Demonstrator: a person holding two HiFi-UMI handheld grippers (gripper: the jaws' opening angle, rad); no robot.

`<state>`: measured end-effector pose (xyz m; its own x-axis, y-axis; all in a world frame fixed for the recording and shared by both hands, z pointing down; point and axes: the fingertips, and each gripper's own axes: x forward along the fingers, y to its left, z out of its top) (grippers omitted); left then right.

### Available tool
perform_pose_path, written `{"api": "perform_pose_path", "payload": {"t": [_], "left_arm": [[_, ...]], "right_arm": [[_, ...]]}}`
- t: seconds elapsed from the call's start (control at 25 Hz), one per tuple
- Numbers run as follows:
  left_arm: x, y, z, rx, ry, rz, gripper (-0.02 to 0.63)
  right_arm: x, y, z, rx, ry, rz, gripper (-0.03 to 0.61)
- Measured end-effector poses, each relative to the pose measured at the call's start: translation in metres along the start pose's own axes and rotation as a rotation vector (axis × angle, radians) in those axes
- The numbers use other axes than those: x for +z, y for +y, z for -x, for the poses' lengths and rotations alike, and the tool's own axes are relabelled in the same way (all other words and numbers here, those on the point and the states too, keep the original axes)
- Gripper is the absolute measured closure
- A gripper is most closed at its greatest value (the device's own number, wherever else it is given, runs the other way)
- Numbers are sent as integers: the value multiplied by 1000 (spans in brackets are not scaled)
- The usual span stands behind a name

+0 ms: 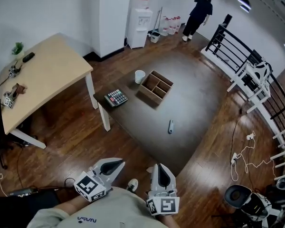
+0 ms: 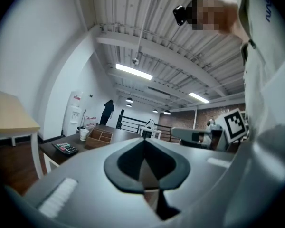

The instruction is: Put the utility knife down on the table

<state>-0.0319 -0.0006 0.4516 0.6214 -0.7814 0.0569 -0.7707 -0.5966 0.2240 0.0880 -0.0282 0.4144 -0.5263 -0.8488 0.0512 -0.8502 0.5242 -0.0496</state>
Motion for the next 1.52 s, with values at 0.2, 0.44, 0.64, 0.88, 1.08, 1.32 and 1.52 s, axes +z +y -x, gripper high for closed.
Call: {"api": "perform_pose_path", "payload": {"t": [0.2, 0.44, 0.64, 0.88, 1.08, 1.32, 1.52], "left_arm": [[-16, 18, 71, 13, 24, 46, 615], [-15, 2, 134, -40, 7, 84, 615], [-16, -8, 125, -123, 8, 113, 615], [4, -29, 88, -240, -12, 47, 615], [-16, -51, 132, -183, 11, 26, 615], [-25, -78, 132, -206, 14, 36, 615], [-34, -100, 124, -226, 37, 37, 615]], "right_arm": [[-17, 73, 15, 11, 37, 7, 577], [-22, 123, 63, -72, 103, 4, 577], [-11, 139, 82, -118, 78, 25, 578], [-11, 145, 100, -153, 44, 15, 580], [-13, 139, 125, -162, 59, 23, 580], [-21, 122, 151, -177, 80, 24, 580], [-16, 115, 162, -180, 75, -5, 580]]}}
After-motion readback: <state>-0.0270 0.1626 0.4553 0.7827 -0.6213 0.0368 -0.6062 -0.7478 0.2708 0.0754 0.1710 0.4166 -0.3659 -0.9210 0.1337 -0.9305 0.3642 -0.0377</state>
